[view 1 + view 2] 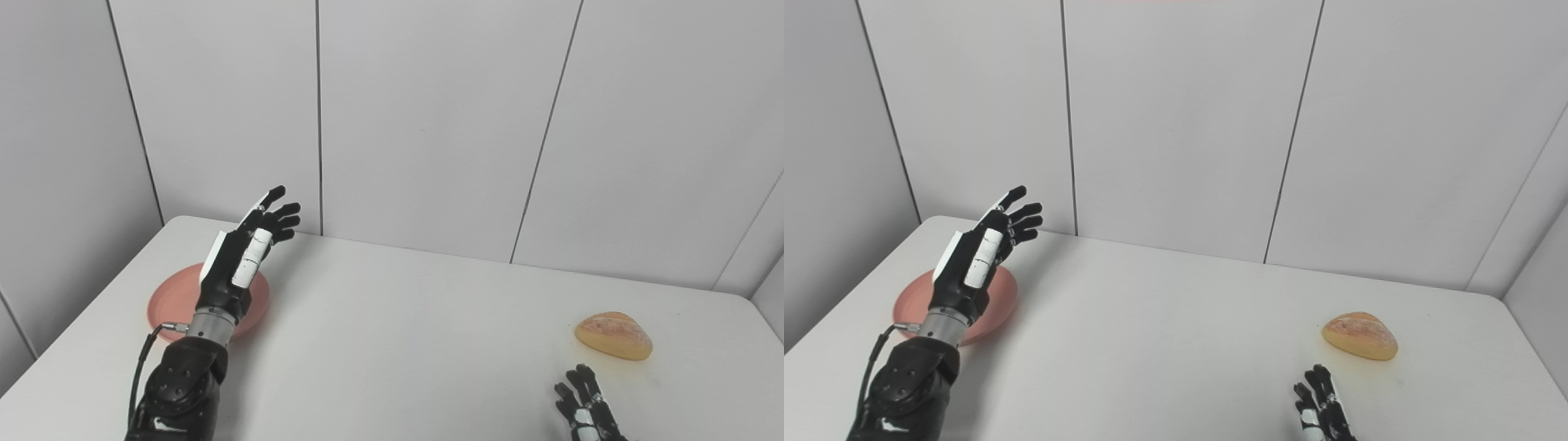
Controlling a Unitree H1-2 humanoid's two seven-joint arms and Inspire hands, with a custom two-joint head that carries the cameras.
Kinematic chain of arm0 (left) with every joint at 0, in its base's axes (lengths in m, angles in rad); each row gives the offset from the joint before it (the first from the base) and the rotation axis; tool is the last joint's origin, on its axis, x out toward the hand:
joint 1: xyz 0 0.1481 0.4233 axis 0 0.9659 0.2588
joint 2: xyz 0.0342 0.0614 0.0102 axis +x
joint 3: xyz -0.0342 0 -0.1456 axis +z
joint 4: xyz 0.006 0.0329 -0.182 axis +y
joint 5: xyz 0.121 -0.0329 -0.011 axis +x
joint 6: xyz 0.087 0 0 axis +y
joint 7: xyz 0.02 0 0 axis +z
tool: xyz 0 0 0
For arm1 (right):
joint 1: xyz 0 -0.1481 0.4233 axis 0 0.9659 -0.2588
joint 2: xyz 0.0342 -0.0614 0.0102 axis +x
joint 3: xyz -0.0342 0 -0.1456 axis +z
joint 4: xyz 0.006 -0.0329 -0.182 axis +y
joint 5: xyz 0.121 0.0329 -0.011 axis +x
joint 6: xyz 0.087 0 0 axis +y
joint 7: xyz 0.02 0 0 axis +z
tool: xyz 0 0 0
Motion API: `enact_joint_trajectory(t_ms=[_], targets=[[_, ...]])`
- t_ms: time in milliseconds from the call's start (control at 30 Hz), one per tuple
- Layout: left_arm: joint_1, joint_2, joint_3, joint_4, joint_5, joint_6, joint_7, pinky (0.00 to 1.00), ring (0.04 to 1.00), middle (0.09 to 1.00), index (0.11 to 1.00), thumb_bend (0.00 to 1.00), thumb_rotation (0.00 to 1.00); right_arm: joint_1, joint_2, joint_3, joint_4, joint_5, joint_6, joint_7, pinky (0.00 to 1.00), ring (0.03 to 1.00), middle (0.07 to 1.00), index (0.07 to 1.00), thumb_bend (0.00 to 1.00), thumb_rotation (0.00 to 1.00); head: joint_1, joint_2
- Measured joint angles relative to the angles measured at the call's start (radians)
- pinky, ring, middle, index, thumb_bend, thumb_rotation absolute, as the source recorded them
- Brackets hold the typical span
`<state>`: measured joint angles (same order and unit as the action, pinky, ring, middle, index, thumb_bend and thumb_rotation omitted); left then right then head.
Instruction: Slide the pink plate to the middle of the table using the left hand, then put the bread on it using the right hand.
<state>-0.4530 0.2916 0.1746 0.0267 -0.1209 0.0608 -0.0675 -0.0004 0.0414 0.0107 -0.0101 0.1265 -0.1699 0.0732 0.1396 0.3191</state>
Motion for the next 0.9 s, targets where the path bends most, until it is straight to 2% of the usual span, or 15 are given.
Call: enact_joint_trajectory(t_ms=[167, 333, 400, 567, 667, 733, 900], targets=[[-0.057, 0.081, 0.039, 0.086, -0.032, -0.048, -0.032, 0.81, 0.829, 0.84, 0.875, 0.99, 0.87, 0.0, 0.0, -0.001, -0.003, 0.003, 0.001, -0.001, 0.95, 0.912, 0.948, 0.957, 0.67, 0.76, 0.003, 0.012], [-0.059, 0.13, 0.078, 0.207, -0.034, -0.097, -0.05, 0.79, 0.841, 0.851, 0.871, 0.99, 0.87, 0.0, -0.001, -0.002, -0.004, 0.005, 0.003, -0.001, 0.95, 0.916, 0.952, 0.956, 0.66, 0.77, 0.008, 0.015], [-0.059, 0.144, 0.089, 0.232, -0.035, -0.106, -0.052, 0.83, 0.852, 0.856, 0.885, 0.96, 0.88, 0.0, -0.002, -0.002, -0.004, 0.005, 0.003, -0.001, 0.95, 0.916, 0.953, 0.958, 0.65, 0.78, 0.012, 0.017], [-0.114, 0.216, 0.129, 0.459, -0.064, -0.235, -0.092, 0.93, 0.881, 0.871, 0.896, 0.9, 0.88, -0.002, -0.005, -0.002, -0.003, 0.005, 0.003, 0.0, 0.95, 0.915, 0.951, 0.957, 0.65, 0.78, 0.015, 0.021], [-0.14, 0.252, 0.154, 0.551, -0.098, -0.297, -0.109, 0.91, 0.885, 0.881, 0.902, 0.89, 0.88, 0.0, -0.007, -0.004, -0.004, 0.005, 0.003, 0.0, 0.96, 0.916, 0.952, 0.96, 0.65, 0.78, 0.017, 0.029], [-0.147, 0.26, 0.165, 0.58, -0.109, -0.325, -0.114, 0.88, 0.892, 0.907, 0.901, 0.87, 0.89, 0.0, -0.01, -0.005, -0.004, 0.007, 0.004, 0.0, 0.97, 0.917, 0.953, 0.963, 0.66, 0.78, 0.018, 0.031], [-0.147, 0.26, 0.167, 0.627, -0.117, -0.364, -0.109, 0.87, 0.884, 0.899, 0.899, 0.86, 0.89, 0.0, -0.012, -0.003, -0.005, 0.012, 0.005, 0.001, 0.97, 0.922, 0.956, 0.963, 0.65, 0.78, 0.02, 0.032]])
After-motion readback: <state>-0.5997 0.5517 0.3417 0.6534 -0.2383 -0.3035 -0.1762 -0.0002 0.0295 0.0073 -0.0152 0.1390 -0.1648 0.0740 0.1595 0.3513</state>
